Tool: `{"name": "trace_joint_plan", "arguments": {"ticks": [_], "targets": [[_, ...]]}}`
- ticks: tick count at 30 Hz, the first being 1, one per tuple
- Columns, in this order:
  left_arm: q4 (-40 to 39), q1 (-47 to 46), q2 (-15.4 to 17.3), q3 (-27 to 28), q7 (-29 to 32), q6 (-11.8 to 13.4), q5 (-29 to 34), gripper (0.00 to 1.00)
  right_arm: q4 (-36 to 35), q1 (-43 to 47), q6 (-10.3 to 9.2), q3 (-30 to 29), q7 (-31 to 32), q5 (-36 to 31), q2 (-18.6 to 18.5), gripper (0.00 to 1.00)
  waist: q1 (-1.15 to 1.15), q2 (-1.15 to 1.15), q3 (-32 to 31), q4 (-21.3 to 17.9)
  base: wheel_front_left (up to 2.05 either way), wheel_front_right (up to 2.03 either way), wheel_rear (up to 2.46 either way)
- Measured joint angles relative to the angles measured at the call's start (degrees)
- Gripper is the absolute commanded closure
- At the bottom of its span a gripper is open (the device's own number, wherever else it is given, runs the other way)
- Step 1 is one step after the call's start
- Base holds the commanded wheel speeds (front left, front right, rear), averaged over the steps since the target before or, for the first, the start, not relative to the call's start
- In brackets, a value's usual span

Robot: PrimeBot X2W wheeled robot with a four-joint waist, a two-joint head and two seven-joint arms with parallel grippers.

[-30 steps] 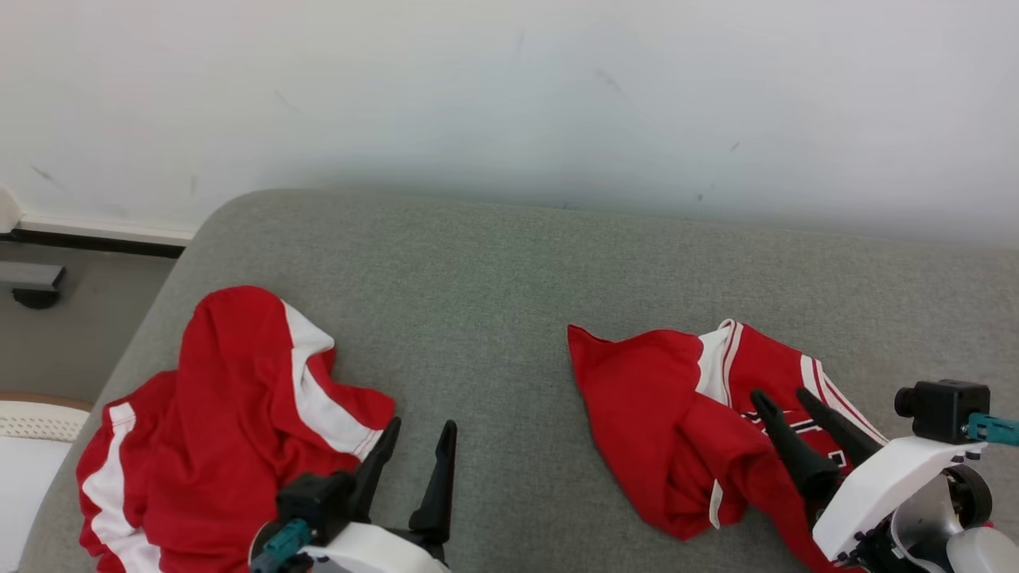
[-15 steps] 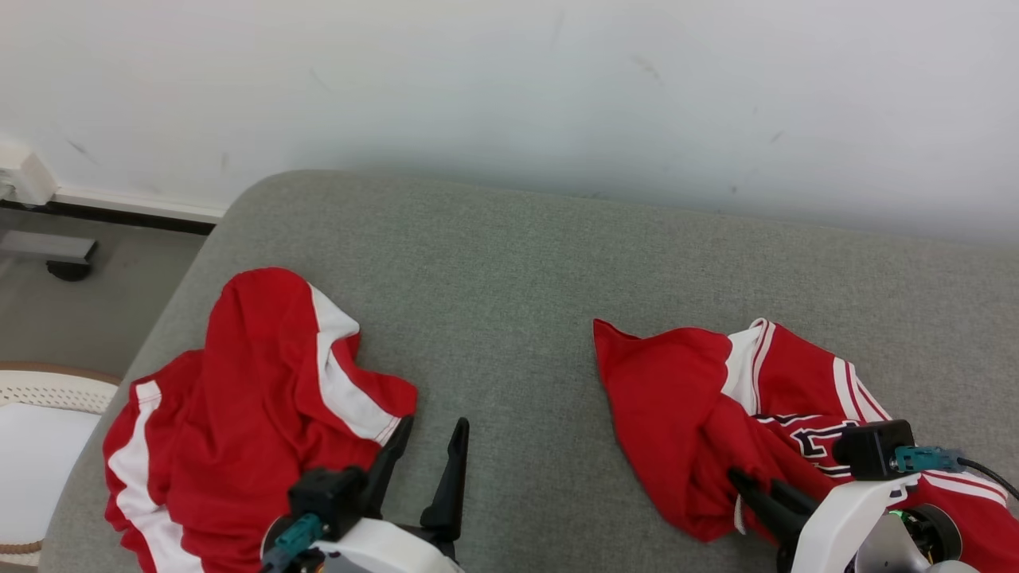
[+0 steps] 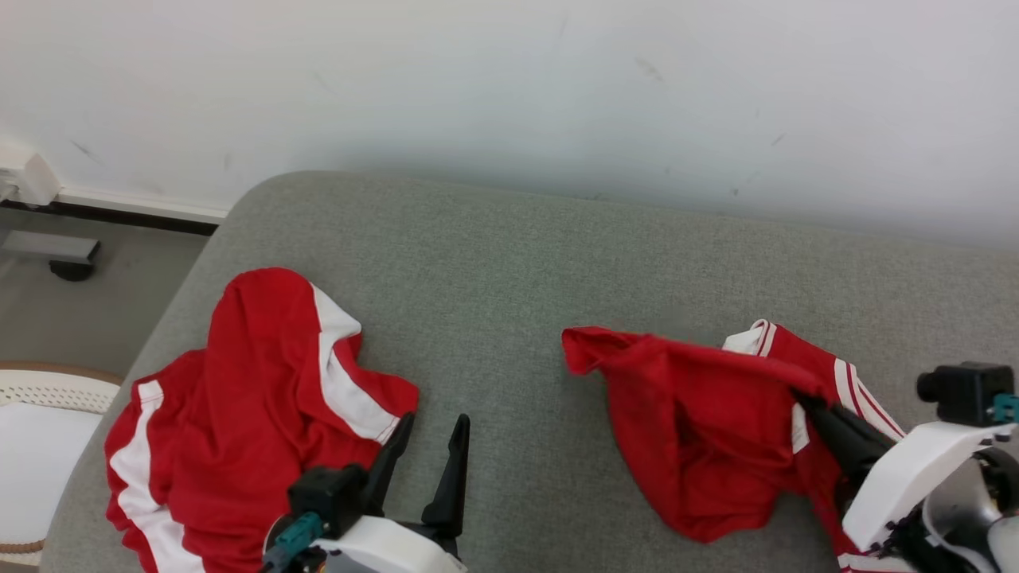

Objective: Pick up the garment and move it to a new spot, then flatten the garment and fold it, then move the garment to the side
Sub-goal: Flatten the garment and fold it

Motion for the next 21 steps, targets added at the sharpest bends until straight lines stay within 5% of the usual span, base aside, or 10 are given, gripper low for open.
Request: {"name": "trace_joint_plan", "arguments": {"ticks": [6, 12, 14, 15, 21], "targets": [[-0.27, -0.04, -0.30, 0.16, 0.00, -0.43, 0.22, 0.00, 2.09, -1.14, 0.00, -6.01, 2.30, 3.87, -0.75, 1.00, 0.00, 0.00, 1.09, 0.13, 0.00, 0.00, 0.00], [-0.13, -0.67, -0.55, 0.74, 0.00, -1.01, 0.63, 0.00, 14.16, -6.59, 0.00, -9.78, 5.09, 6.49, -2.04, 1.00, 0.00, 0.00, 2.87, 0.75, 0.00, 0.00, 0.00], [0.07, -0.97, -0.63, 0.91, 0.00, -1.19, 0.74, 0.00, 17.77, -8.28, 0.00, -9.48, 5.55, 6.66, -1.96, 0.46, 0.00, 0.00, 3.10, 0.84, 0.00, 0.00, 0.00], [0.13, -1.19, -0.66, 1.00, 0.00, -1.21, 0.92, 0.00, 19.27, -9.05, 0.00, -9.32, 5.54, 6.94, -1.80, 0.00, 0.00, 0.00, 3.10, 0.83, 0.00, 0.00, 0.00], [0.69, -1.16, -0.83, 1.33, 0.00, -1.44, 1.58, 0.00, 21.50, -11.46, 0.00, -7.31, 0.96, 8.13, -1.24, 0.00, 0.00, 0.00, 2.02, 0.02, 0.00, 0.00, 0.00]]}}
